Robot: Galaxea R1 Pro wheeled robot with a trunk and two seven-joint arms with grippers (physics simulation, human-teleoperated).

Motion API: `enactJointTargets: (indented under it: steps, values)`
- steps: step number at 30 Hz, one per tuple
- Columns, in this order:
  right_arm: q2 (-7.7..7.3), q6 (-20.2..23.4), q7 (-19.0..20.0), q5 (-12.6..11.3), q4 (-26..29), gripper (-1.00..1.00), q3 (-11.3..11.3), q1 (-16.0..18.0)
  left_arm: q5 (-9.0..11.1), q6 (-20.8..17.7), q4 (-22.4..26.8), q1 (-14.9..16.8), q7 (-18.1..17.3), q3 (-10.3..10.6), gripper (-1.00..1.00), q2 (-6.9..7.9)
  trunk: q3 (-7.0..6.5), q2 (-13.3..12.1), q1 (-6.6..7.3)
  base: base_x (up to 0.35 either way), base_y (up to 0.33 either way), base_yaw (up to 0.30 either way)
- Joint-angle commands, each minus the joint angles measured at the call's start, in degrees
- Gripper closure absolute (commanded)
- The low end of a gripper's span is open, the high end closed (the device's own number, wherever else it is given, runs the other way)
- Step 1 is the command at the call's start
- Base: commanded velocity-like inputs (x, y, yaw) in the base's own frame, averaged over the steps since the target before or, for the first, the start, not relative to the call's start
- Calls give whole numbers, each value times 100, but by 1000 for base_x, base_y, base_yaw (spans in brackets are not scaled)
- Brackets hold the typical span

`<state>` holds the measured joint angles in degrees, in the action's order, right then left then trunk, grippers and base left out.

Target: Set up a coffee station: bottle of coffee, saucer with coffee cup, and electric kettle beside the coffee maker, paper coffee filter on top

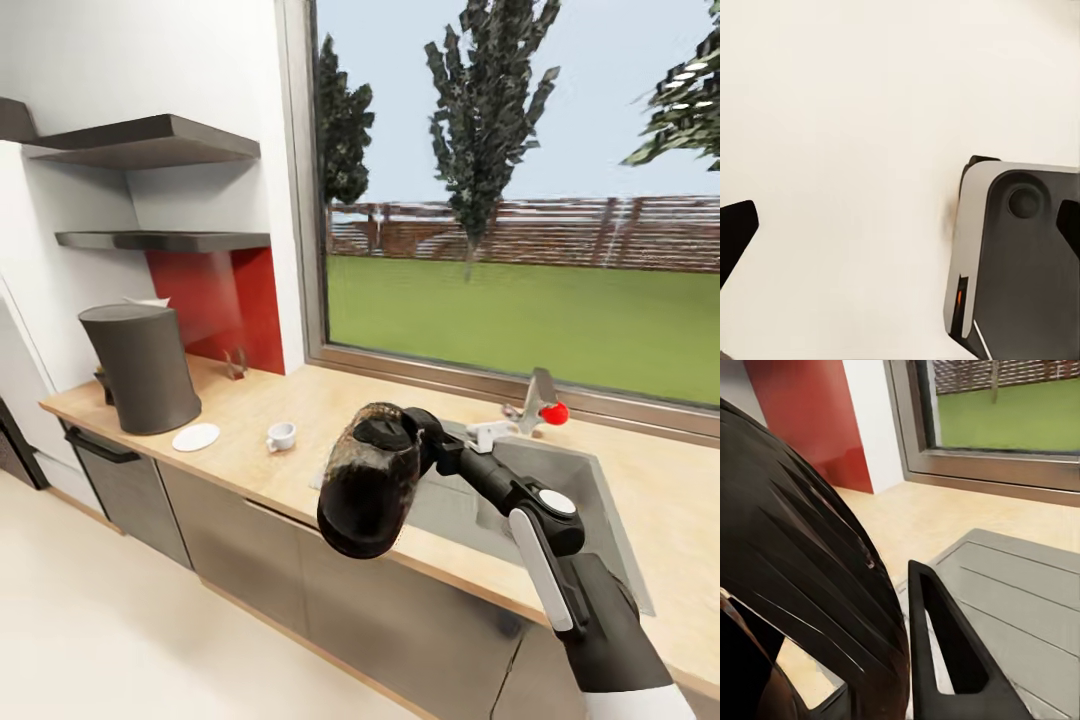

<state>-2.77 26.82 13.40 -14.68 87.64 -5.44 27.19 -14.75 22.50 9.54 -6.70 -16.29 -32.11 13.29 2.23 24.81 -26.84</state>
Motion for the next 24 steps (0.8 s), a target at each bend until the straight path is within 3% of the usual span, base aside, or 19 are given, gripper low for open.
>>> enactJointTargets:
  steps: [1,13,17,19,21,22,23,24]
  values:
    - [-3,34,4,-44,8,100,-1,5,-46,9,5,2,-32,-50,-100,-2,2,12,-4,0,305,0]
    - [20,42,0,-44,1,100,-14,5,-46,5,19,7,-23,-44,-100,6,-87,12,-4,55,307,0]
    - [107,52,-17,-31,-6,100,-165,37,-45,1,22,10,-15,-56,-100,58,-89,12,-4,234,257,0]
    - [457,136,-267,118,-35,100,-204,284,-45,2,20,10,-22,-58,-100,63,-89,12,-4,231,215,0]
    - [980,453,-1151,442,-67,100,-227,675,-46,7,15,10,-29,-58,-100,59,-89,12,-4,144,106,0]
    - [1165,575,-1458,507,-75,100,-246,817,-46,8,15,10,-30,-59,-100,54,-89,12,-4,67,46,0]
    - [1277,679,-1726,549,-80,100,-316,955,-46,8,12,10,-30,-59,-100,50,-89,12,-4,43,29,0]
    - [1277,757,-1964,579,-83,100,-447,1089,-46,9,6,10,-31,-59,-100,45,-89,12,-4,27,19,0]
